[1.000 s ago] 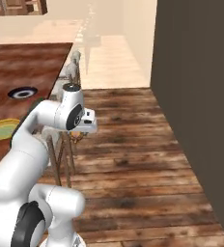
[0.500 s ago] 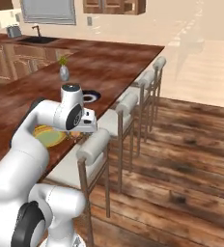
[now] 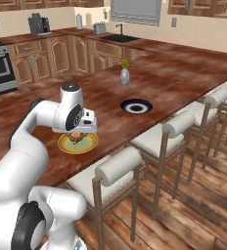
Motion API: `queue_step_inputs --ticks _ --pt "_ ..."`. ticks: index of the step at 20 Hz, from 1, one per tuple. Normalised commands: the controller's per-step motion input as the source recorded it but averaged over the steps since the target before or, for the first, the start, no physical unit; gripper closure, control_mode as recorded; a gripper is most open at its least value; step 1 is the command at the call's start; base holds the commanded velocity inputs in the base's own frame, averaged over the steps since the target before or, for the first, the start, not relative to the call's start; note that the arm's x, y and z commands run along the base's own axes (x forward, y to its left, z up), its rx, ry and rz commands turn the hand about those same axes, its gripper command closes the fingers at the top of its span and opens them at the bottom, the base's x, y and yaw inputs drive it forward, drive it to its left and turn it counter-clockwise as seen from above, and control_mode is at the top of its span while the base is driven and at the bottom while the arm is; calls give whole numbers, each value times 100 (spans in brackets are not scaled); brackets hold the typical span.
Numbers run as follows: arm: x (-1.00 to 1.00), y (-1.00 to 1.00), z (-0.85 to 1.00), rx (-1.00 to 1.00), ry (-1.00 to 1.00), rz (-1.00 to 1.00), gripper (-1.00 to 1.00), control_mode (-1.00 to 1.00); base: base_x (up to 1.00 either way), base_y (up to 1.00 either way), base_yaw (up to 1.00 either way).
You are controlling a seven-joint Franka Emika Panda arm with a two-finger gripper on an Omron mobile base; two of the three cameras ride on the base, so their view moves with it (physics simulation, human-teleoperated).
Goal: Take the chicken drumsticks from the pan and place one on each plate on the dining counter.
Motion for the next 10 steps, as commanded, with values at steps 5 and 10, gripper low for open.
queue_step_inputs --ticks 5,10 --pt "0 0 0 0 0 0 100 100 18 -48 40" --pt "0 0 0 0 0 0 100 100 7 -5 2"
